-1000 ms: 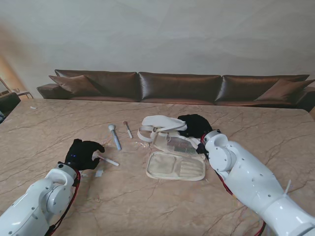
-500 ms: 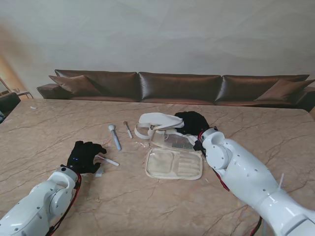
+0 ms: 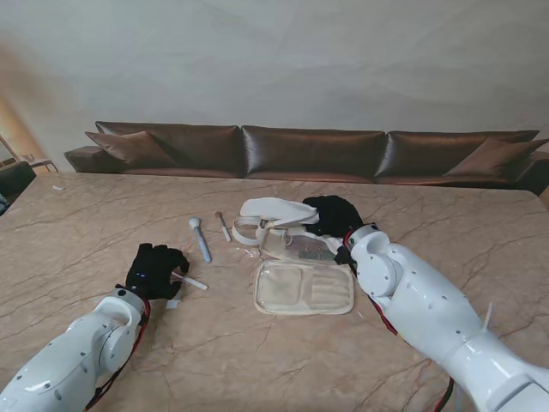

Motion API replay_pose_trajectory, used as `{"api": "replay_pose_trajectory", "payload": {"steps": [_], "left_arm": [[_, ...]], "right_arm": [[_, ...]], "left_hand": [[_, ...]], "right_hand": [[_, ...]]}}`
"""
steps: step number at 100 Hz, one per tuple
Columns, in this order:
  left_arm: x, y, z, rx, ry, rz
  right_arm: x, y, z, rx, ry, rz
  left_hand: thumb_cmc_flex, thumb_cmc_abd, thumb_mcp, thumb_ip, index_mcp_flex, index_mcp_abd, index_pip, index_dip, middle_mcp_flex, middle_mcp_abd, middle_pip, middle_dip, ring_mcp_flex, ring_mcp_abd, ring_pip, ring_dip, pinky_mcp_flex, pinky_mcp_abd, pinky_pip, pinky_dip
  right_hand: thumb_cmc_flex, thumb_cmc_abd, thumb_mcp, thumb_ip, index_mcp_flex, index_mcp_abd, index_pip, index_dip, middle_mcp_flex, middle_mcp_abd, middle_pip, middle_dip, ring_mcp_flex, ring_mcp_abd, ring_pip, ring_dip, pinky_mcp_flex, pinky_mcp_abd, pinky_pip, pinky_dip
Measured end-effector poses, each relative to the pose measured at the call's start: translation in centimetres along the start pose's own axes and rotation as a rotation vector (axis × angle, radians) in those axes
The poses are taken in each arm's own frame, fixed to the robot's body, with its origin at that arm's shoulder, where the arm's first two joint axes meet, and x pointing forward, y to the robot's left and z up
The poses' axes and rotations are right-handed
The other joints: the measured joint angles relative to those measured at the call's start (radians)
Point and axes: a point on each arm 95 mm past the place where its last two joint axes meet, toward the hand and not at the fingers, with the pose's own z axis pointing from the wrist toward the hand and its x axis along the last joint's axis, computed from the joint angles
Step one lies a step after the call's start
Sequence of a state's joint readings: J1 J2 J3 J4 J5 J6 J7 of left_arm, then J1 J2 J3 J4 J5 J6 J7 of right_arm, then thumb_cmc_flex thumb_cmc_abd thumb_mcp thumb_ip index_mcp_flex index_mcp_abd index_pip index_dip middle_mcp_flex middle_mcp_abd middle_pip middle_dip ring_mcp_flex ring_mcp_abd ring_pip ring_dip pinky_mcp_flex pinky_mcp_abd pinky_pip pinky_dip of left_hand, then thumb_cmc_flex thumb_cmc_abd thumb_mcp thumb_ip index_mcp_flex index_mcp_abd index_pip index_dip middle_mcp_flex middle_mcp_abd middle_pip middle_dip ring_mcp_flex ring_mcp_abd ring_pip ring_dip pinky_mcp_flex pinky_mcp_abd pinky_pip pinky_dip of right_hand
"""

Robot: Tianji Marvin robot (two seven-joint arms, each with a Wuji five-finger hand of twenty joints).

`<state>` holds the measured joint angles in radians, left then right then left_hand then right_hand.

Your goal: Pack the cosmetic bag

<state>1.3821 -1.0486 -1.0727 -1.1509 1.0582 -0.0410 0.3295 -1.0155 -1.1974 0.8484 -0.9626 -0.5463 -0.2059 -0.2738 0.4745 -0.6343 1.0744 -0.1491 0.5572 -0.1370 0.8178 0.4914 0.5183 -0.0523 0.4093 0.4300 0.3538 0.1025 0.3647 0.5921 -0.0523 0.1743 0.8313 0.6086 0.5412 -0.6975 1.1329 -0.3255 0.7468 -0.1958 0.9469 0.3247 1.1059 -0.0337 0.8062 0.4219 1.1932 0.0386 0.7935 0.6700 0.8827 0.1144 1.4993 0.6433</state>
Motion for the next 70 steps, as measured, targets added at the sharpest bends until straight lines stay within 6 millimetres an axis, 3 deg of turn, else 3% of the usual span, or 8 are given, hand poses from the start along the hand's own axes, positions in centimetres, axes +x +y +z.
{"api": "replay_pose_trajectory", "payload": {"steps": [13, 22, 40, 70], "left_arm": [[0.0, 0.3, 0.1, 0.001, 0.001, -0.003], [0.0, 0.3, 0.4, 0.003, -0.003, -0.008], [0.2, 0.4, 1.0, 0.015, -0.028, -0.008], [0.2, 0.3, 1.6, 0.021, -0.012, 0.007]], "right_arm": [[0.0, 0.0, 0.0, -0.002, -0.007, 0.010], [0.1, -0.1, 0.1, -0.001, -0.010, 0.016], [0.1, -0.2, 0.1, 0.005, -0.009, 0.017], [0.2, -0.2, 0.1, 0.013, -0.012, 0.018]], "left_hand": [[0.003, -0.004, 0.001, -0.001, -0.020, -0.007, 0.055, 0.024, 0.000, 0.000, 0.009, 0.004, 0.000, 0.000, 0.008, 0.000, 0.000, 0.000, 0.002, 0.000], [0.053, -0.004, -0.009, -0.057, -0.020, -0.017, 0.098, 0.025, 0.001, 0.000, 0.009, 0.005, 0.000, 0.000, 0.010, 0.000, 0.000, 0.000, 0.012, 0.000], [0.121, -0.001, -0.013, -0.056, -0.006, -0.107, 0.191, -0.007, 0.020, 0.000, 0.021, 0.005, 0.000, 0.005, 0.022, 0.001, 0.000, 0.000, 0.024, 0.000], [0.146, -0.001, -0.041, -0.056, 0.045, -0.114, 0.228, -0.055, 0.084, 0.000, 0.037, 0.006, 0.036, 0.006, 0.035, 0.001, 0.005, 0.000, 0.045, 0.000]], "right_hand": [[0.000, 0.000, 0.000, 0.000, 0.000, 0.000, 0.000, 0.000, 0.000, 0.000, 0.000, 0.000, 0.000, 0.000, 0.002, 0.000, 0.000, 0.000, 0.000, 0.009], [0.000, 0.000, 0.000, 0.000, 0.000, 0.000, 0.000, 0.000, 0.000, 0.000, 0.000, 0.000, 0.000, 0.001, 0.003, 0.002, 0.000, 0.000, 0.003, 0.010], [0.000, 0.000, 0.000, 0.000, 0.000, 0.000, 0.000, 0.000, 0.000, 0.000, 0.000, 0.000, 0.000, 0.001, 0.003, 0.006, 0.000, 0.000, 0.007, 0.010], [0.000, 0.000, 0.000, 0.000, 0.000, 0.000, 0.000, 0.000, 0.000, 0.000, 0.000, 0.000, 0.000, 0.001, 0.003, 0.007, 0.000, 0.001, 0.008, 0.010]]}}
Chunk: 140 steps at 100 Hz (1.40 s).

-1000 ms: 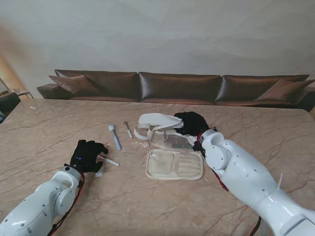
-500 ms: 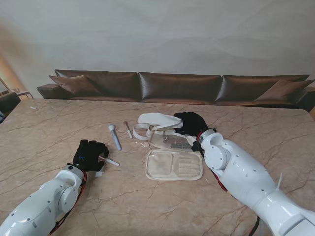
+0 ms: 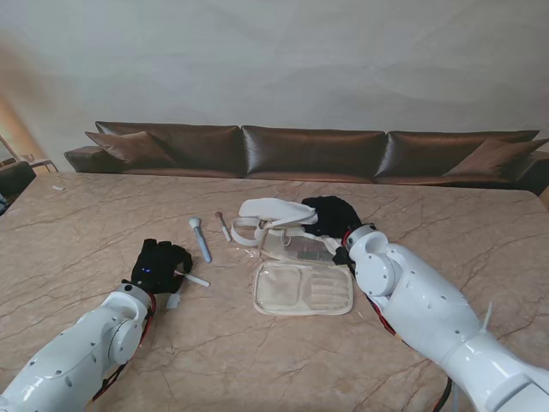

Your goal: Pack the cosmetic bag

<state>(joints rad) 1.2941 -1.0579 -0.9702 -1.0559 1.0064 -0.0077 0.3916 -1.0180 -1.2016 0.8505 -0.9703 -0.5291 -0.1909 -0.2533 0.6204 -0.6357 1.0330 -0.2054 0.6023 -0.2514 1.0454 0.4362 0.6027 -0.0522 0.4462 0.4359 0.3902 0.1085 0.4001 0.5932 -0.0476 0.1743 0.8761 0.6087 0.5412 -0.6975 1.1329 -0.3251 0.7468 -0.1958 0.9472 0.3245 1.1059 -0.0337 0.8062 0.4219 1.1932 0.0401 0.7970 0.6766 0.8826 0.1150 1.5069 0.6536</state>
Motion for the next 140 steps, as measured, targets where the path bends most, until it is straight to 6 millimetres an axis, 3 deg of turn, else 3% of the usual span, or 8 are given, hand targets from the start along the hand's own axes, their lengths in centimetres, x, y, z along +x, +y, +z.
{"api": "replay_pose_trajectory", "payload": {"steps": [16, 32, 59, 88, 120, 124, 132, 140], "left_arm": [[-0.1, 0.0, -0.1, 0.017, 0.004, 0.011], [-0.2, 0.2, -0.3, 0.033, 0.003, 0.000], [-0.4, 0.7, -0.5, 0.065, -0.013, -0.033], [-0.3, 0.9, -0.5, 0.077, -0.027, -0.071], [-0.2, 1.0, -0.8, 0.078, -0.022, -0.078], [-0.2, 1.0, -0.7, 0.079, -0.022, -0.078], [-0.1, 1.0, -0.6, 0.082, -0.023, -0.081], [-0.1, 1.0, -0.5, 0.082, -0.019, -0.076]], "right_arm": [[0.0, 0.0, 0.0, 0.003, -0.002, 0.002], [0.0, -0.1, 0.0, 0.006, -0.007, 0.005], [0.1, -0.2, 0.1, 0.010, -0.011, 0.015], [0.1, -0.4, 0.2, 0.021, -0.014, 0.025], [0.2, -0.6, 0.4, 0.031, -0.013, 0.028], [0.2, -0.6, 0.4, 0.031, -0.012, 0.028], [0.2, -0.6, 0.4, 0.032, -0.011, 0.029], [0.2, -0.6, 0.4, 0.034, -0.010, 0.030]], "left_hand": [[0.008, -0.017, -0.028, 0.000, 0.051, -0.009, -0.004, -0.100, 0.067, 0.000, 0.016, -0.001, 0.060, 0.000, 0.016, 0.010, 0.026, 0.001, 0.042, 0.008], [0.008, -0.023, -0.020, 0.000, 0.068, -0.009, -0.005, -0.114, 0.242, -0.031, 0.025, 0.029, 0.172, 0.000, 0.057, 0.037, 0.062, 0.001, 0.087, 0.022], [0.007, -0.053, 0.034, -0.020, 0.057, -0.029, 0.059, -0.012, 0.359, -0.061, -0.251, 0.200, 0.379, -0.030, 0.146, 0.114, 0.150, -0.003, 0.157, 0.035], [0.026, -0.073, 0.067, -0.024, -0.007, -0.045, 0.156, 0.087, 0.359, -0.074, -0.261, 0.367, 0.380, -0.029, 0.186, 0.239, 0.158, -0.026, 0.158, 0.035], [0.027, -0.073, 0.066, -0.024, -0.018, -0.045, 0.164, 0.125, 0.359, -0.089, -0.261, 0.393, 0.379, -0.008, 0.208, 0.286, 0.158, -0.027, 0.159, 0.034], [0.028, -0.066, 0.054, -0.024, -0.008, -0.043, 0.129, 0.089, 0.359, -0.086, -0.261, 0.414, 0.379, -0.007, 0.208, 0.286, 0.158, -0.027, 0.159, 0.034], [0.055, -0.055, 0.040, -0.023, 0.032, 0.035, -0.016, -0.028, 0.359, -0.083, -0.255, 0.444, 0.379, -0.006, 0.206, 0.286, 0.158, -0.027, 0.159, 0.034], [0.063, -0.054, 0.030, -0.020, 0.084, 0.072, -0.144, -0.066, 0.359, -0.082, -0.245, 0.473, 0.379, -0.004, 0.204, 0.286, 0.158, -0.027, 0.159, 0.034]], "right_hand": [[0.000, 0.000, 0.000, 0.000, 0.000, 0.000, 0.000, 0.000, 0.000, 0.000, 0.000, 0.000, 0.000, 0.000, 0.000, 0.000, 0.000, 0.000, 0.000, 0.000], [0.000, 0.000, 0.000, 0.000, 0.000, 0.000, 0.000, -0.008, 0.000, 0.000, 0.000, 0.000, 0.000, 0.000, 0.006, 0.000, 0.000, 0.000, 0.006, 0.000], [0.000, 0.000, 0.000, 0.000, 0.000, 0.000, 0.000, -0.017, 0.000, 0.000, 0.000, 0.000, 0.000, 0.003, 0.014, 0.000, 0.009, 0.000, 0.011, 0.001], [0.000, 0.000, 0.000, 0.001, 0.000, 0.000, 0.000, -0.025, 0.001, 0.003, 0.000, 0.000, 0.000, 0.006, 0.022, 0.000, 0.017, 0.000, 0.016, 0.001], [0.000, 0.000, 0.000, 0.001, 0.001, 0.000, 0.000, -0.034, 0.002, 0.004, 0.000, -0.008, 0.001, 0.008, 0.030, 0.000, 0.021, 0.000, 0.021, 0.001], [0.000, 0.000, 0.000, 0.001, 0.001, 0.000, 0.000, -0.034, 0.002, 0.004, 0.000, -0.010, 0.001, 0.008, 0.030, 0.000, 0.021, 0.000, 0.021, 0.001], [0.000, 0.000, 0.000, 0.001, 0.001, 0.000, 0.000, -0.037, 0.002, 0.004, 0.000, -0.010, 0.001, 0.008, 0.031, 0.000, 0.022, 0.000, 0.021, 0.001], [0.000, 0.000, 0.000, 0.001, 0.001, 0.000, 0.000, -0.037, 0.002, 0.004, 0.000, -0.010, 0.001, 0.008, 0.032, 0.000, 0.023, 0.000, 0.022, 0.001]]}}
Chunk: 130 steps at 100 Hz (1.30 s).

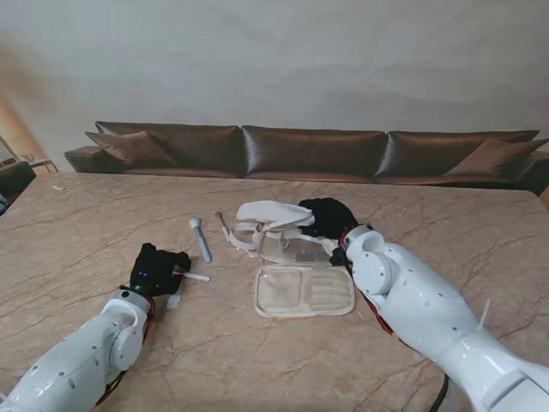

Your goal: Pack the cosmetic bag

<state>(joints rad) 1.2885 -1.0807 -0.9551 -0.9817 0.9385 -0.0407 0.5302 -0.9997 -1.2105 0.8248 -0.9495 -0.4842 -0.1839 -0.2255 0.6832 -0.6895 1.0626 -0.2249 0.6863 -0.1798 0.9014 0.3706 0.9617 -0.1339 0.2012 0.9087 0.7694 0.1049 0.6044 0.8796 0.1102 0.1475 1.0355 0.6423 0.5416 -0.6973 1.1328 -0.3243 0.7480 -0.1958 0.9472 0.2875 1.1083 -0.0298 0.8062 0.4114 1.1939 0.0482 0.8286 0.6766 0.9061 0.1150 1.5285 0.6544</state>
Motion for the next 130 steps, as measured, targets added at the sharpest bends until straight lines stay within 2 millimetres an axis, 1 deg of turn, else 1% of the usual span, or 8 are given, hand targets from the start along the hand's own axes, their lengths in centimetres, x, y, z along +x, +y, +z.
{"api": "replay_pose_trajectory", "payload": {"steps": [28, 40, 53, 61, 87, 97, 104, 130], "left_arm": [[0.1, -0.1, 0.3, -0.002, 0.020, 0.031], [0.2, -0.2, 0.6, -0.001, 0.033, 0.052], [0.4, 0.0, 0.6, -0.007, 0.040, 0.065], [0.4, 0.1, 0.5, -0.010, 0.044, 0.074], [0.4, 0.2, 0.0, 0.024, 0.060, 0.114], [0.2, 0.3, -0.3, 0.034, 0.048, 0.105], [0.0, 0.3, -0.6, 0.038, 0.033, 0.091], [0.5, 0.0, -1.9, 0.043, 0.031, 0.087]], "right_arm": [[-0.1, 0.1, -0.1, -0.001, 0.001, 0.005], [-0.1, 0.1, -0.1, -0.001, 0.001, 0.009], [0.0, 0.1, -0.2, 0.002, 0.003, 0.011], [0.0, 0.1, -0.2, 0.003, 0.002, 0.011], [0.0, 0.0, -0.3, 0.003, 0.003, 0.011], [0.0, 0.0, -0.3, 0.003, 0.002, 0.014], [0.0, -0.1, -0.3, 0.004, 0.001, 0.015], [0.0, -0.1, -0.2, 0.007, 0.001, 0.016]], "left_hand": [[-0.013, 0.012, -0.029, 0.004, 0.030, 0.005, 0.005, -0.026, 0.001, 0.015, 0.049, 0.016, 0.000, 0.003, -0.022, -0.001, 0.000, 0.000, 0.000, -0.018], [-0.020, 0.013, -0.027, 0.004, 0.030, -0.041, 0.080, -0.060, 0.003, 0.027, 0.080, 0.039, -0.026, 0.005, -0.016, -0.001, -0.014, 0.001, 0.000, -0.024], [-0.026, 0.075, -0.022, 0.010, -0.036, -0.042, 0.071, 0.209, -0.057, 0.030, 0.136, 0.159, -0.103, 0.016, 0.007, 0.008, -0.053, 0.004, 0.000, -0.025], [-0.026, 0.105, -0.029, 0.011, -0.064, -0.042, 0.051, 0.301, -0.087, 0.029, 0.157, 0.184, -0.113, 0.017, 0.002, 0.008, -0.056, 0.004, 0.000, -0.025], [-0.025, 0.090, -0.034, -0.013, -0.063, -0.051, 0.039, 0.385, -0.040, 0.021, 0.115, -0.005, 0.002, 0.017, 0.032, -0.050, 0.040, 0.013, 0.055, 0.002], [-0.025, 0.089, -0.035, -0.015, -0.063, -0.051, 0.039, 0.423, -0.021, 0.021, 0.147, 0.054, 0.013, 0.017, 0.069, -0.011, 0.045, 0.015, 0.063, 0.012], [-0.025, 0.088, -0.045, -0.038, -0.063, -0.058, 0.039, 0.438, 0.008, 0.020, 0.215, 0.091, 0.013, 0.017, 0.080, 0.009, 0.045, 0.016, 0.063, 0.013], [-0.029, 0.075, -0.070, -0.054, -0.063, -0.058, 0.039, 0.490, 0.087, 0.023, 0.262, 0.096, 0.031, 0.017, 0.082, 0.047, 0.046, 0.016, 0.063, 0.013]], "right_hand": [[0.000, 0.000, 0.000, 0.000, 0.000, 0.000, 0.000, -0.001, 0.000, 0.000, 0.000, -0.008, 0.000, 0.000, 0.000, -0.006, 0.001, 0.000, 0.000, 0.000], [0.000, 0.000, 0.000, 0.000, 0.000, 0.000, 0.000, -0.003, 0.000, 0.000, 0.000, -0.008, 0.000, 0.000, 0.001, -0.006, 0.001, 0.000, 0.000, 0.000], [0.000, 0.000, 0.000, 0.000, 0.000, 0.000, 0.000, -0.003, 0.000, 0.000, 0.000, -0.009, 0.000, 0.000, 0.001, -0.006, 0.001, 0.000, 0.000, 0.000], [0.000, 0.000, 0.000, 0.000, 0.000, 0.000, 0.000, -0.003, 0.000, 0.000, 0.000, -0.009, 0.000, 0.000, 0.001, -0.007, 0.001, 0.000, 0.000, 0.000], [0.000, 0.000, 0.000, 0.000, 0.000, 0.000, 0.000, -0.003, 0.000, 0.000, 0.000, -0.010, 0.001, 0.000, 0.001, -0.007, 0.005, 0.000, 0.000, -0.001], [0.000, 0.000, 0.000, 0.000, 0.003, 0.000, 0.000, -0.003, 0.000, 0.000, 0.000, -0.011, 0.001, 0.000, 0.001, -0.007, 0.005, 0.000, 0.000, -0.001], [0.000, 0.000, 0.000, 0.000, 0.003, 0.000, 0.000, -0.003, 0.000, 0.000, 0.000, -0.012, 0.001, 0.000, 0.001, -0.007, 0.005, 0.000, 0.000, -0.001], [0.000, 0.000, 0.000, 0.000, 0.003, 0.000, 0.000, -0.003, 0.000, 0.000, 0.000, -0.012, 0.002, 0.001, 0.001, -0.007, 0.005, 0.000, 0.002, -0.001]]}}
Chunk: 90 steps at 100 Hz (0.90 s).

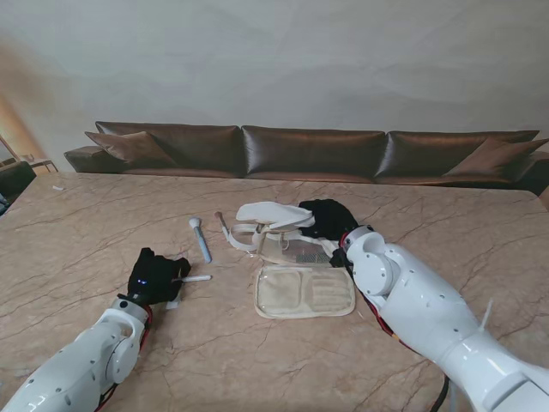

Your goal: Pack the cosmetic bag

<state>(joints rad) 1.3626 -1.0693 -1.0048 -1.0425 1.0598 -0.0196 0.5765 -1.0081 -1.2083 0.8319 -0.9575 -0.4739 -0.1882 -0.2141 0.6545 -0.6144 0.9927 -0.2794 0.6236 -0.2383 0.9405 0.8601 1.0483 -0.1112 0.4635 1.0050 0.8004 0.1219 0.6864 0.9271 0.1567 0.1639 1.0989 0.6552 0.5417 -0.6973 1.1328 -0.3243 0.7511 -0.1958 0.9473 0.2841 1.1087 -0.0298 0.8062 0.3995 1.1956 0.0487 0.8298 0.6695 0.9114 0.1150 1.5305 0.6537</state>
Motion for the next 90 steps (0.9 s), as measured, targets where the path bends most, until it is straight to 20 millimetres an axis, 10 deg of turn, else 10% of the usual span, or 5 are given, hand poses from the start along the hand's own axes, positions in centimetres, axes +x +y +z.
{"api": "replay_pose_trajectory", "payload": {"steps": [90], "left_arm": [[3.7, -3.7, -0.5, 0.088, 0.119, 0.033]], "right_arm": [[0.2, -0.3, 0.1, -0.005, 0.018, 0.009]], "left_hand": [[-0.003, -0.021, -0.004, 0.000, 0.013, 0.000, 0.002, 0.025, 0.028, 0.009, 0.001, 0.017, 0.000, 0.000, 0.000, 0.024, 0.001, 0.000, 0.000, 0.000]], "right_hand": [[0.000, 0.000, 0.000, 0.000, 0.001, 0.000, 0.000, 0.000, 0.000, 0.000, 0.000, 0.000, 0.001, 0.003, 0.004, 0.006, 0.003, 0.001, 0.010, 0.000]]}}
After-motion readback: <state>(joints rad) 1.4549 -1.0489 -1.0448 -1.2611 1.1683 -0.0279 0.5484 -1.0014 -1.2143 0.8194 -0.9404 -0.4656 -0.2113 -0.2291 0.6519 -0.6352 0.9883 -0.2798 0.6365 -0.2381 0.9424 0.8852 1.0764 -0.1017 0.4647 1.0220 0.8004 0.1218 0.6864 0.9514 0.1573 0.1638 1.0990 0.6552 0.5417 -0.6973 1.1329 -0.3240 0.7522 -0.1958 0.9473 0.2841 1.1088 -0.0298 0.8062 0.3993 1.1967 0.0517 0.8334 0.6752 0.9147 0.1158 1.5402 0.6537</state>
